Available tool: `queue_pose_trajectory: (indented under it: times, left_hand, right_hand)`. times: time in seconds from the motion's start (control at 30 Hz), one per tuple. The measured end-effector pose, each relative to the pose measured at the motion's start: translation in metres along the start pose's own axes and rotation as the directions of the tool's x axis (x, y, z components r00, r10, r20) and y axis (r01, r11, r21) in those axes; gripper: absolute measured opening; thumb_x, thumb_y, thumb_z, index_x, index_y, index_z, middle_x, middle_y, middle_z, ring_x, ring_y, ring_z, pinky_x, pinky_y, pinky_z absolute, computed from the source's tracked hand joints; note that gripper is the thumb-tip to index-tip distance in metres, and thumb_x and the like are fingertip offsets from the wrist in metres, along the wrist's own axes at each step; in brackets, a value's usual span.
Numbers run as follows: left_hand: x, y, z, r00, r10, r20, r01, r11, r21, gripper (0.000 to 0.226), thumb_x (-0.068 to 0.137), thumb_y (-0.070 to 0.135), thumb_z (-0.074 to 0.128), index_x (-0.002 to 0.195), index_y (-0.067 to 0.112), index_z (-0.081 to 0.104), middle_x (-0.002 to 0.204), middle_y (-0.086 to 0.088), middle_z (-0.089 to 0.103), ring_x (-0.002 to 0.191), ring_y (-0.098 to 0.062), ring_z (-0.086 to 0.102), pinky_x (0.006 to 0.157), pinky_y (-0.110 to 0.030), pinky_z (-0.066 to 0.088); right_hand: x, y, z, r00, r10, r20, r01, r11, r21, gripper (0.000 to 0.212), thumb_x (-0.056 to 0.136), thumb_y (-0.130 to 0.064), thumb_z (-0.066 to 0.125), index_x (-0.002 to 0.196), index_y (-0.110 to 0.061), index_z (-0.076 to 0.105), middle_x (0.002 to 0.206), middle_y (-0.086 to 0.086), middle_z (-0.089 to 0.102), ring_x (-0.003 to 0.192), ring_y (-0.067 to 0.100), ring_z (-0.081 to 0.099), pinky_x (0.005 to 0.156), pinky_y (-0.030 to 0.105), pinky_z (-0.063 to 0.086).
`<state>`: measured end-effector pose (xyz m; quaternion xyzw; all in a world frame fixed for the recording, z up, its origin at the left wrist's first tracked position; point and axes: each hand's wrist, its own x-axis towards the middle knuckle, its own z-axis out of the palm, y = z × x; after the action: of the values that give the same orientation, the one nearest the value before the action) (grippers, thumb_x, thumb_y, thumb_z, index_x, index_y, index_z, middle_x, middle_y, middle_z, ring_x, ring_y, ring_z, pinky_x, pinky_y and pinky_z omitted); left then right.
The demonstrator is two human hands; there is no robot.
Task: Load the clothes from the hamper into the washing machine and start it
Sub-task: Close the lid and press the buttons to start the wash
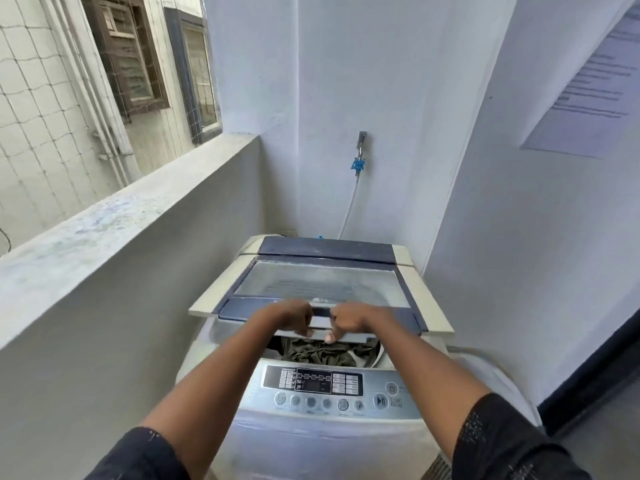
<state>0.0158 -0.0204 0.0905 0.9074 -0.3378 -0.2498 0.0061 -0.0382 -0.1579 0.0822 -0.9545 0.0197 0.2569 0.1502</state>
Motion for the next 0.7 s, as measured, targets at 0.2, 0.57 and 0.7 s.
queue_pose_trajectory:
  times: [0.2,0.57,0.7]
  left_hand:
    - [0.012,-0.012,0.044,0.999,-0.017,-0.043,0.01,0.988,-0.157,0.032,0.092,0.019,0.051,0.121,0.01,0.061,0.126,-0.01,0.061,0.116,-0.027,0.054,0.095,-0.03,0.041]
    - [0.036,-0.019,0.081,0.995,-0.075,-0.068,0.058,0.972,-0.227,0.036,0.086,0.006,0.052,0.12,0.011,0.061,0.122,-0.01,0.063,0.114,-0.026,0.056,0.095,-0.029,0.042]
    - [0.043,-0.021,0.087,0.994,-0.079,-0.072,0.06,0.971,-0.232,0.035,0.086,0.007,0.053,0.12,0.01,0.06,0.123,-0.01,0.062,0.114,-0.026,0.055,0.093,-0.029,0.042]
  right_hand:
    - [0.012,0.016,0.039,1.0,0.001,0.016,-0.001,1.0,-0.009,0.028,0.097,-0.028,0.047,0.112,-0.006,0.05,0.12,0.016,0.054,0.099,0.023,0.048,0.082,0.032,0.035]
    - [0.045,0.035,0.082,0.996,0.041,-0.075,-0.039,0.999,0.038,0.026,0.094,-0.012,0.048,0.118,-0.003,0.05,0.127,0.016,0.055,0.111,0.028,0.051,0.082,0.031,0.036]
    - [0.051,0.038,0.091,0.992,0.061,-0.113,-0.049,0.994,0.102,0.02,0.094,-0.011,0.047,0.113,-0.006,0.049,0.121,0.016,0.057,0.098,0.025,0.05,0.08,0.033,0.037]
